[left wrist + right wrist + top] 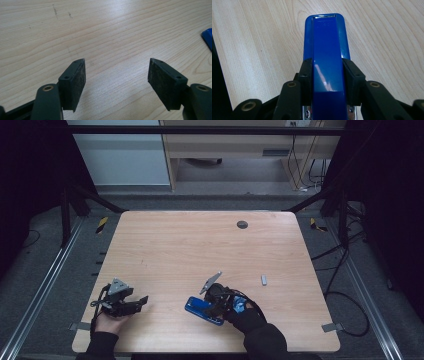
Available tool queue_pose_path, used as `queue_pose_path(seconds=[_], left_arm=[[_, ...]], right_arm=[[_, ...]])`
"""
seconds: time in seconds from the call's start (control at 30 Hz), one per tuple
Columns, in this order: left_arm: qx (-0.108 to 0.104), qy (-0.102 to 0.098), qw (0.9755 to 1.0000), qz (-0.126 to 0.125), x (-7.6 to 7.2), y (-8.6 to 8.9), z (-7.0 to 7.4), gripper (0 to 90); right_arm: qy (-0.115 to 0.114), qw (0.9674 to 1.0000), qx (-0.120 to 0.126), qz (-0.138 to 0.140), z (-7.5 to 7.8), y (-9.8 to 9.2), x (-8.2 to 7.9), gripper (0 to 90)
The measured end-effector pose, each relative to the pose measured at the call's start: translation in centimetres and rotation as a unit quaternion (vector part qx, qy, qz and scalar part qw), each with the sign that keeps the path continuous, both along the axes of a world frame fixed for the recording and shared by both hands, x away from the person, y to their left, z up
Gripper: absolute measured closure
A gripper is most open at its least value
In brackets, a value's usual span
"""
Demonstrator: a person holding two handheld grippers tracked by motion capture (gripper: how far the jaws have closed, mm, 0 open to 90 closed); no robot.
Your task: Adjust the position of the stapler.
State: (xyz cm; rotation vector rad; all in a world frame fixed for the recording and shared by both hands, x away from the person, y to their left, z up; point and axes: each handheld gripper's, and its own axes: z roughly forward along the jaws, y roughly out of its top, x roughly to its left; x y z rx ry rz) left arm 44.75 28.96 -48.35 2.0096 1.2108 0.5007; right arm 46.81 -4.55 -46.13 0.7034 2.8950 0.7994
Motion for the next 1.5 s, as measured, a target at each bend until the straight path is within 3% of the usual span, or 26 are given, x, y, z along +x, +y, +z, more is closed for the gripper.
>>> queue_pose_path(seconds=[0.37,0.6,0.83,1.0,1.2,1.5], left_arm=[[0.001,0.000,1.0000,-0.001,0.0,0.0,0.0,30.6],[0.000,0.001,1.0000,-0.001,0.0,0.0,0.0,30.6],[0.000,0.001,1.0000,-0.001,0.0,0.0,0.0,30.6],[0.001,0.001,1.0000,-0.002,0.0,0.0,0.0,30.6],[0.001,0.001,1.0000,-0.001,0.0,0.0,0.0,30.6],[0.003,0.002,1.0000,-0.003,0.0,-0.1,0.0,30.6]], right_arm=[[-0.012,0.9999,-0.002,0.010,0.2,-0.1,0.0,65.8],[-0.005,0.9998,-0.003,0.019,0.5,-0.3,0.2,65.9],[-0.006,0.9989,-0.010,0.044,0.8,-0.7,0.5,65.9],[0.004,0.9982,0.001,0.061,1.1,-1.4,0.5,65.9],[-0.007,0.9964,-0.009,0.084,1.2,-2.0,0.4,66.0],[0.000,0.9934,0.007,0.115,1.2,-2.6,0.2,66.0]])
